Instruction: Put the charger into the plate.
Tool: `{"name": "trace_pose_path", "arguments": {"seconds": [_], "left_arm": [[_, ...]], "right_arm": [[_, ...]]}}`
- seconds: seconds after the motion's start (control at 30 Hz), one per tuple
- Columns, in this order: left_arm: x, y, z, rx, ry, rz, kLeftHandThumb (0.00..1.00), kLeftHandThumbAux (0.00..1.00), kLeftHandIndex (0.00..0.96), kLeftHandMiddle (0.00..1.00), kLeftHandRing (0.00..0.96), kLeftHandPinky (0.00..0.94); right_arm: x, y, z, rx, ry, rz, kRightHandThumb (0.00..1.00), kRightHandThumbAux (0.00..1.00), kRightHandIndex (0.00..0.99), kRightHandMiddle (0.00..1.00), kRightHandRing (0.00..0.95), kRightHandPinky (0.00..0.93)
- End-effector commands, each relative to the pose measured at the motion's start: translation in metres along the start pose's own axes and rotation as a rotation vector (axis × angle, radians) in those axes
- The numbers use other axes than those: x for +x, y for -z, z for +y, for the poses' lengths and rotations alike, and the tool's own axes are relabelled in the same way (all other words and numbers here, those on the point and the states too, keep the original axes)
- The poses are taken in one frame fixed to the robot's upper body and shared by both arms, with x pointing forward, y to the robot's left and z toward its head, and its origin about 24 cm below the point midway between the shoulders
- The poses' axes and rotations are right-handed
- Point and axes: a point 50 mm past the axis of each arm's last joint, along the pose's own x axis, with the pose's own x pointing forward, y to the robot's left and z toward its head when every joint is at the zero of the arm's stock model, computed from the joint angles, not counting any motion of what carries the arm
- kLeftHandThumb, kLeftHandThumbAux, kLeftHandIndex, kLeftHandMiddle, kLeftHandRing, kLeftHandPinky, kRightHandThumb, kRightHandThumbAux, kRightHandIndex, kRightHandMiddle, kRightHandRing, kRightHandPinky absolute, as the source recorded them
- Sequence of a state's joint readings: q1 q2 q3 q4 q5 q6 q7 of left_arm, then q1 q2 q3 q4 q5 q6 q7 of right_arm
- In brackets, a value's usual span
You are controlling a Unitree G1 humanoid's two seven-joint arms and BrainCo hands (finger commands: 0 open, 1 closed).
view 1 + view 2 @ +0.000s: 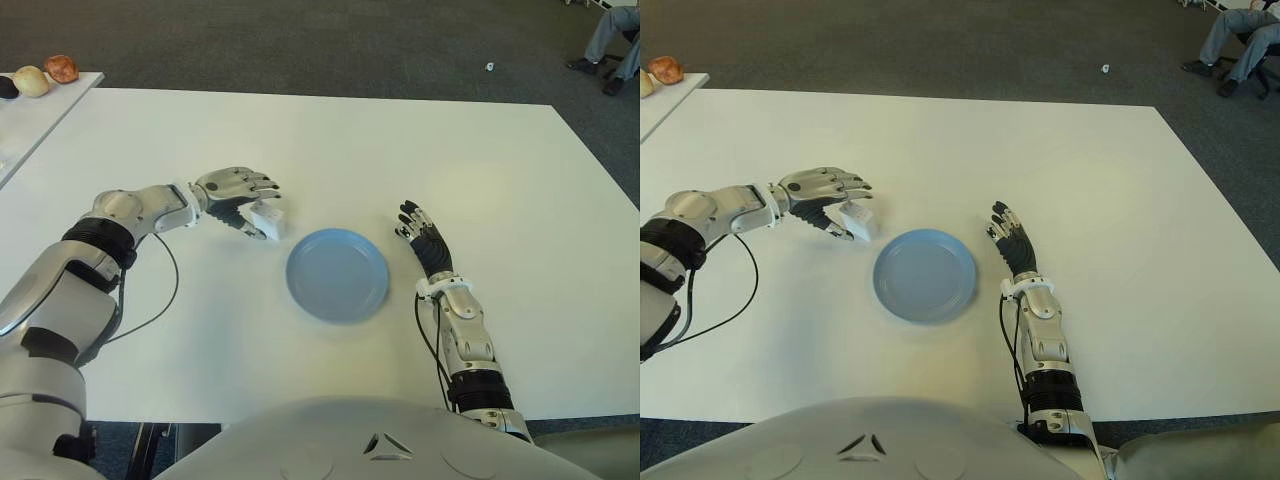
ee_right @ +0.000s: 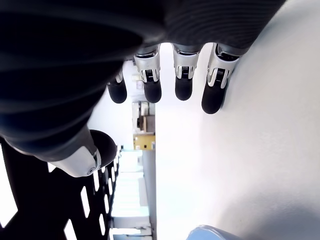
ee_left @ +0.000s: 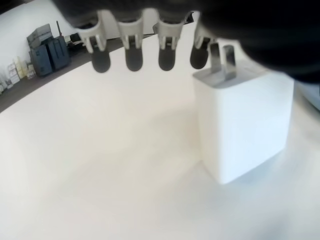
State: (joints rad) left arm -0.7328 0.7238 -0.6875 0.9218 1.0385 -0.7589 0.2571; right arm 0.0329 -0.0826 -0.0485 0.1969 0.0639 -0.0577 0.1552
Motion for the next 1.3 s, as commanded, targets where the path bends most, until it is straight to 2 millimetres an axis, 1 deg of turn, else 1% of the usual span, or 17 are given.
{"name": "trace_pose_path", "arguments": {"seconds": [0.03, 0.27, 0.37, 0.47, 0.83, 1.1, 1.23, 1.3], "left_arm": [[0.000, -0.002, -0.004, -0.030, -0.013, -0.010, 0.415, 0.178, 0.000, 0.000, 0.000, 0.000], [0.003, -0.005, -0.003, -0.045, -0.022, -0.026, 0.413, 0.202, 0.000, 0.000, 0.000, 0.003], [0.006, -0.009, -0.001, -0.049, -0.031, -0.040, 0.420, 0.211, 0.000, 0.000, 0.000, 0.037], [0.005, -0.008, 0.000, -0.052, -0.038, -0.039, 0.424, 0.216, 0.000, 0.000, 0.000, 0.053], [0.009, -0.013, 0.004, -0.041, -0.055, -0.055, 0.387, 0.221, 0.008, 0.008, 0.007, 0.081], [0.012, -0.016, 0.008, -0.029, -0.060, -0.070, 0.403, 0.232, 0.031, 0.050, 0.055, 0.135], [0.013, -0.017, 0.008, -0.028, -0.066, -0.075, 0.408, 0.233, 0.036, 0.062, 0.068, 0.148], [0.014, -0.018, 0.009, -0.028, -0.070, -0.082, 0.422, 0.238, 0.043, 0.083, 0.089, 0.167]], "right_arm": [[-0.003, 0.009, 0.000, 0.012, 0.003, 0.049, 0.000, 0.602, 0.000, 0.007, 0.000, 0.000], [-0.003, 0.009, 0.001, 0.015, 0.003, 0.041, 0.000, 0.611, 0.000, 0.006, 0.000, 0.000], [-0.003, 0.009, 0.002, 0.016, 0.003, 0.041, 0.000, 0.614, 0.000, 0.006, 0.000, 0.000], [-0.002, 0.009, 0.002, 0.018, 0.003, 0.041, 0.000, 0.614, 0.000, 0.006, 0.000, 0.000], [-0.001, 0.010, 0.003, 0.020, 0.003, 0.044, 0.000, 0.607, 0.000, 0.009, 0.000, 0.000], [-0.001, 0.010, 0.004, 0.013, -0.002, 0.047, 0.000, 0.601, 0.000, 0.007, 0.000, 0.000], [-0.001, 0.010, 0.005, 0.010, -0.003, 0.046, 0.000, 0.601, 0.000, 0.006, 0.000, 0.000], [-0.001, 0.010, 0.005, 0.008, -0.004, 0.045, 0.000, 0.600, 0.000, 0.005, 0.000, 0.000]]}}
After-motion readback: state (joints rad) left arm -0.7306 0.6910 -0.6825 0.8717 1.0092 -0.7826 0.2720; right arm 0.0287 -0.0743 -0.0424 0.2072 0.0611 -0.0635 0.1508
